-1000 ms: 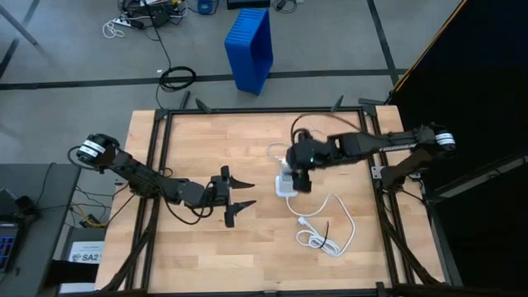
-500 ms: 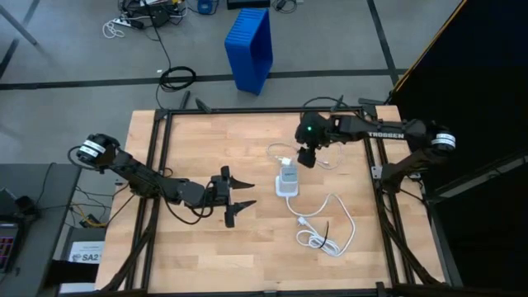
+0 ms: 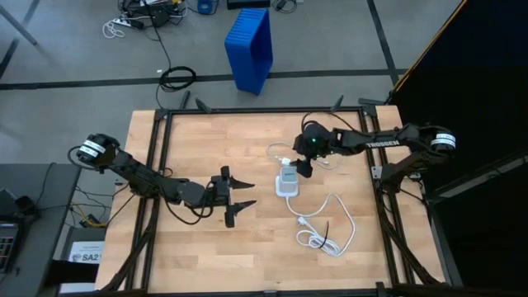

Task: Insert USB
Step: Insert the charger adapter into the white outlet extension

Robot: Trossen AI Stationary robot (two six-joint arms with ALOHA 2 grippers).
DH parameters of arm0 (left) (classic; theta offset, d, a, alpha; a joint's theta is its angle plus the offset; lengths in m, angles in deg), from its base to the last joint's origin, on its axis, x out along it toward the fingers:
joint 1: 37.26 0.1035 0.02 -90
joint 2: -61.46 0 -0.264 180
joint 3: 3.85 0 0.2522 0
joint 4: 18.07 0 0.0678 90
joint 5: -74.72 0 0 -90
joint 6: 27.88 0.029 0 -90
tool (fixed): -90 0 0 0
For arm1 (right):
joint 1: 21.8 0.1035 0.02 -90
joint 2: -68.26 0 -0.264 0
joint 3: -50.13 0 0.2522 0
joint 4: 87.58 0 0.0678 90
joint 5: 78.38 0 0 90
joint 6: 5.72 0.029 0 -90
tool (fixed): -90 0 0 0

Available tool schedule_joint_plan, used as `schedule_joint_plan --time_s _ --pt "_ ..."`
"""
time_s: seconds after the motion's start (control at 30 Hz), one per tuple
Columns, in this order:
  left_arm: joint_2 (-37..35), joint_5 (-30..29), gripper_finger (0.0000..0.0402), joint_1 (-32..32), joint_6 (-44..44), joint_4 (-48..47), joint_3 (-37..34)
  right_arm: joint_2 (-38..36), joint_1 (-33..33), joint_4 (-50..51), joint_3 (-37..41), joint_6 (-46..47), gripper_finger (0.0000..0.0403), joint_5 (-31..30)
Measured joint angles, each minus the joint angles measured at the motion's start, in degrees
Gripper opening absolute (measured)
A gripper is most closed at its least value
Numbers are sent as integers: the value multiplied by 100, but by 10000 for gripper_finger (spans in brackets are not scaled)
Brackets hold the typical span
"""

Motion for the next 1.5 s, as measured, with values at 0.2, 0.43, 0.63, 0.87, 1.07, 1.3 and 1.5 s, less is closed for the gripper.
schedule_joint_plan --time_s 0.2,0.43,0.63,0.87,1.07,1.3,1.5 --pt "0 0 234 0 -28 24 2 397 164 -841 219 228 291 90" --pt "0 -1 234 2 -31 28 2 772 115 -1478 234 277 284 191" --pt "-2 -1 234 2 -109 -48 2 766 -12 -1216 249 151 280 -58" --pt "-2 -2 234 2 -129 -134 2 752 -13 -1124 261 170 286 1" --pt "-2 0 234 2 -133 -85 2 767 -15 -803 259 211 279 -268" --pt "-2 -1 234 2 -153 -85 2 767 -18 -713 259 258 254 -382" --pt "-2 -1 234 2 -153 -88 2 767 -18 -702 252 270 220 -364"
